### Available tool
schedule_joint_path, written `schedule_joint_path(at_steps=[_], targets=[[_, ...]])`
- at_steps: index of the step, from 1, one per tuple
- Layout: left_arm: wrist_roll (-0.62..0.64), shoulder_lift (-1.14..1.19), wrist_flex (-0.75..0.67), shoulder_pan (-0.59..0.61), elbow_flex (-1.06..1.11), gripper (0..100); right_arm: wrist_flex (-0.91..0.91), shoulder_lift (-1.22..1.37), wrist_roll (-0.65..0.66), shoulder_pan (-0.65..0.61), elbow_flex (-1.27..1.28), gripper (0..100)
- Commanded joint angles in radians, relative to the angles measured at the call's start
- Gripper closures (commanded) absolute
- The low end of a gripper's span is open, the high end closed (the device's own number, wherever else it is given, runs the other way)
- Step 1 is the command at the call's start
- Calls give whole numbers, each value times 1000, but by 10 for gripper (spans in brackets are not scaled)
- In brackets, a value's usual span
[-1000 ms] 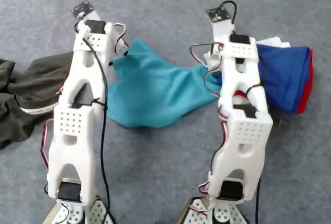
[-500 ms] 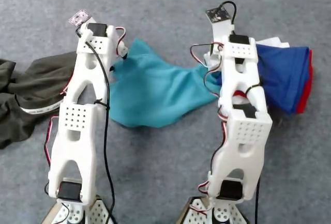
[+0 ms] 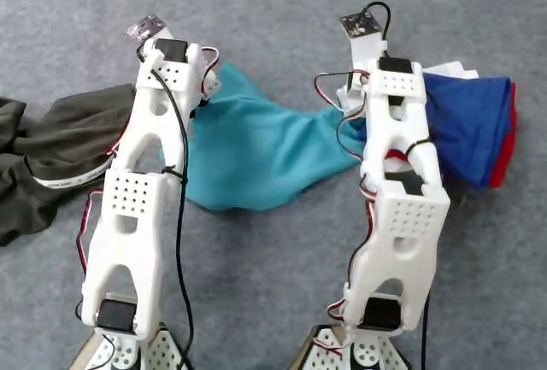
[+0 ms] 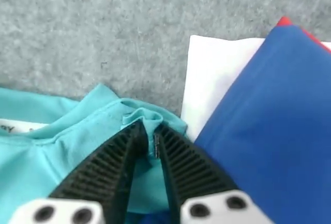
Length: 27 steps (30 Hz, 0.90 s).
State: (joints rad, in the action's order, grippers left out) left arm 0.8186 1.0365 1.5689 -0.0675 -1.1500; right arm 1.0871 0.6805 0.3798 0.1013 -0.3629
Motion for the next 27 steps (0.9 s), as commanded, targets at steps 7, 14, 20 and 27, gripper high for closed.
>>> schedule_joint_path(at_steps=[7, 14, 20, 27], targets=[[-140, -28, 195, 102, -392, 972, 83, -131, -60, -20, -79, 985], [-367, -207, 195, 108, -467, 973, 227, -395, -118, -75, -219, 985], [-448, -557, 195, 153, -294, 973, 322, -624, -123, -80, -369, 985], [-562, -1019, 193, 259, -64, 972, 315, -888, -206, -80, -578, 985]])
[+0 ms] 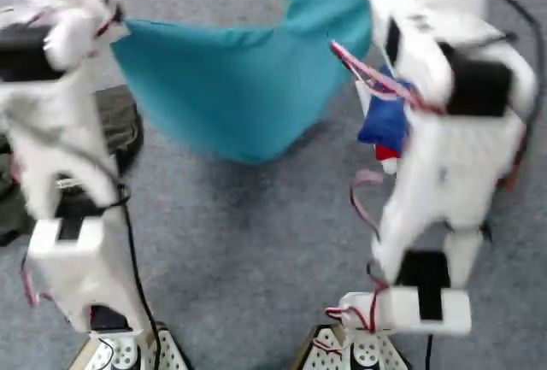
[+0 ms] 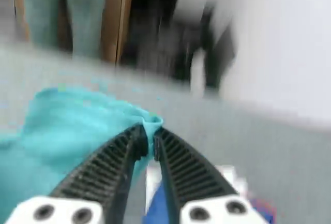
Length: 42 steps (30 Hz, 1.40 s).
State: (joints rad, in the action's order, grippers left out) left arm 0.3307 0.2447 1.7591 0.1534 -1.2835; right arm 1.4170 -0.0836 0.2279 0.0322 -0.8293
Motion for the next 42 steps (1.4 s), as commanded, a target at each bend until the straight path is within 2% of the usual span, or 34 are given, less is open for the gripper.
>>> schedule_joint_path(at_steps=[1, 3, 12, 18, 21, 24, 27, 29, 31, 33, 34, 35, 37, 42], targets=[[-123, -292, 3, 39, 101, 972, -29, -154, -77, -11, -145, 985], [-216, -425, 3, 39, 162, 972, -60, -209, -117, -9, -202, 985], [-377, -941, 2, 47, 435, 972, -161, -367, -135, -8, -311, 985], [-423, -1189, 0, 47, 806, 972, -104, -383, -140, -8, -294, 985], [-423, -1252, -25, 39, 1035, 971, -60, -358, -140, -28, -179, 985], [-419, -1255, -189, 44, 1326, 971, -20, -329, -133, -120, -5, 985], [-417, -1252, -526, 45, 1672, 971, -75, -277, -130, -206, 226, 985], [-417, -1244, -829, 45, 1880, 971, -221, -223, -130, -218, 401, 985], [-417, -1201, -1152, 51, 2037, 972, -442, -154, -130, -216, 564, 985], [-417, -1106, -1398, 73, 2084, 972, -701, -74, -132, -215, 690, 985], [-417, -1042, -1475, 84, 2069, 972, -819, -33, -132, -215, 731, 985], [-422, -970, -1524, 93, 2028, 972, -924, 12, -132, -215, 753, 985], [-422, -819, -1530, 116, 1888, 972, -1036, 94, -132, -213, 734, 985], [-422, -459, -1323, 125, 1492, 972, -956, 262, -138, -201, 475, 985]])
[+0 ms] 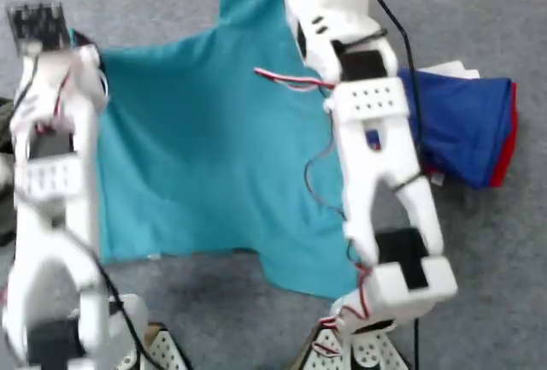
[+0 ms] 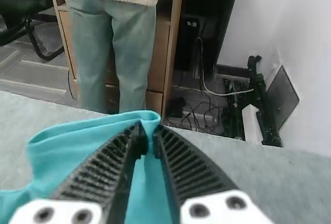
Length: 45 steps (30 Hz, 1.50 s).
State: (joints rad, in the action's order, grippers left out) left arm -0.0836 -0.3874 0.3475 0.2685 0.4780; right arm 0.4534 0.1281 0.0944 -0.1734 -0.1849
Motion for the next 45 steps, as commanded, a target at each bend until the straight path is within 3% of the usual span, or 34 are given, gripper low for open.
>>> schedule_joint_path(at_steps=[1, 7, 15, 20, 24, 31, 40, 45], targets=[[-8, 230, 146, 8, -335, 972, 38, 81, -5, 9, -228, 985], [-9, 414, 459, 30, -549, 971, 304, 222, 0, 34, -539, 985], [-26, 388, 804, 25, -532, 971, 993, 240, 6, 32, -777, 985], [-135, 381, 815, -68, -285, 972, 1306, 240, 167, 23, -800, 985], [-166, 373, 729, -48, -54, 972, 1313, 182, 186, 48, -670, 985], [-252, 147, 586, -19, 321, 972, 1238, -128, 264, 57, -133, 985], [-290, -288, 618, -10, 565, 972, 947, -630, 370, 173, 634, 985], [-304, -404, 658, -39, 621, 972, 821, -842, 371, 235, 929, 985]])
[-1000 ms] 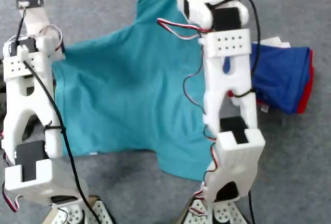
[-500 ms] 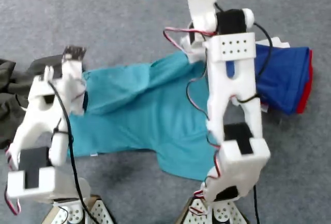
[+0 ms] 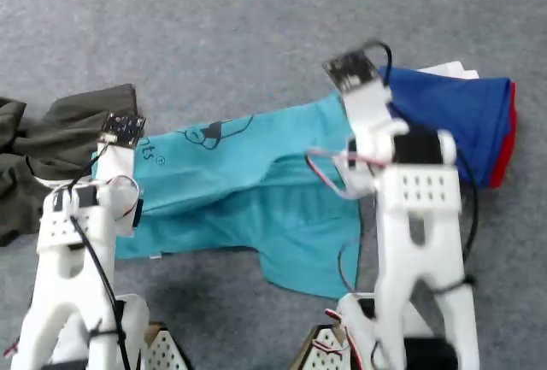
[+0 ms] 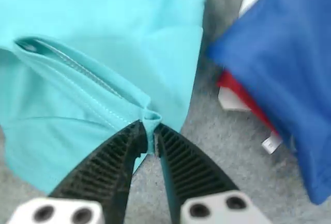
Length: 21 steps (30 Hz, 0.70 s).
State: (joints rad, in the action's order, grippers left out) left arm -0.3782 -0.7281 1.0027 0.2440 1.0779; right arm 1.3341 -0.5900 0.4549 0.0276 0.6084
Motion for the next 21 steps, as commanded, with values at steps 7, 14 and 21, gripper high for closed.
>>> schedule_joint_path(at_steps=[7, 14, 21], targets=[[-107, -64, 35, 27, 54, 972, -58, -309, 46, 41, 387, 985], [-158, -74, 66, 88, 94, 972, -12, -412, 54, 38, 490, 985], [-199, -66, 75, 145, 96, 972, 80, -467, 170, 41, 484, 985]])
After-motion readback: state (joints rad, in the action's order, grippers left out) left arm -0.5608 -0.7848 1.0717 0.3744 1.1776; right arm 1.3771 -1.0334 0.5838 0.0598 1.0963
